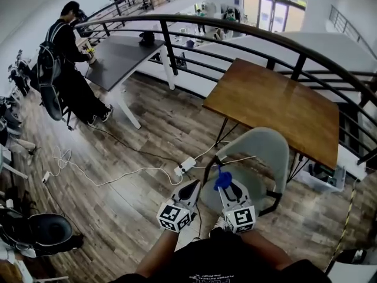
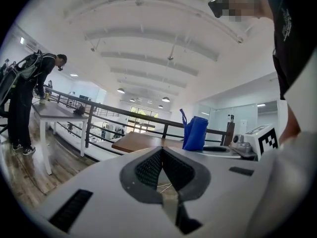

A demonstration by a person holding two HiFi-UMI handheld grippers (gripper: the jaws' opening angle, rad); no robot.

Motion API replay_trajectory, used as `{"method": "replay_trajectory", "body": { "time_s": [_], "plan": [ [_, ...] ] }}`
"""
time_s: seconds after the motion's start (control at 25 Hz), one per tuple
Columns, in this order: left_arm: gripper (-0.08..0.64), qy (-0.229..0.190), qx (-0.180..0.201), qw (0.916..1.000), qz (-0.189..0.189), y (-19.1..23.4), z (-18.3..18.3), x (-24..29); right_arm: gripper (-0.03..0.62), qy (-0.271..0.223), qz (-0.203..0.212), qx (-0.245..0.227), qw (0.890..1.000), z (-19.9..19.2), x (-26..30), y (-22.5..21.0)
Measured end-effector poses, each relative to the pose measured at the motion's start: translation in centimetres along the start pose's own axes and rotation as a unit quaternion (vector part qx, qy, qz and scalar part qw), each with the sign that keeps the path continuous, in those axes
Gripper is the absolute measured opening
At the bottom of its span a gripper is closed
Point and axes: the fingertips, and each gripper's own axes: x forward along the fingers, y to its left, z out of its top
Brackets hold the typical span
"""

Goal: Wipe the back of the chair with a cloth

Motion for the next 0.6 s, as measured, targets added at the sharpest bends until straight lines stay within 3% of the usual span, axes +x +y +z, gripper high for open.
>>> {"method": "replay_trajectory", "body": {
  "time_s": [0.6],
  "plan": [
    [0.006, 0.045, 0.016, 0.9987, -0.018, 0.1, 0.9, 10.8, 0.110, -0.013, -0.044, 0.043, 0.998, 0.2, 3.5, -10.9]
  ]
}}
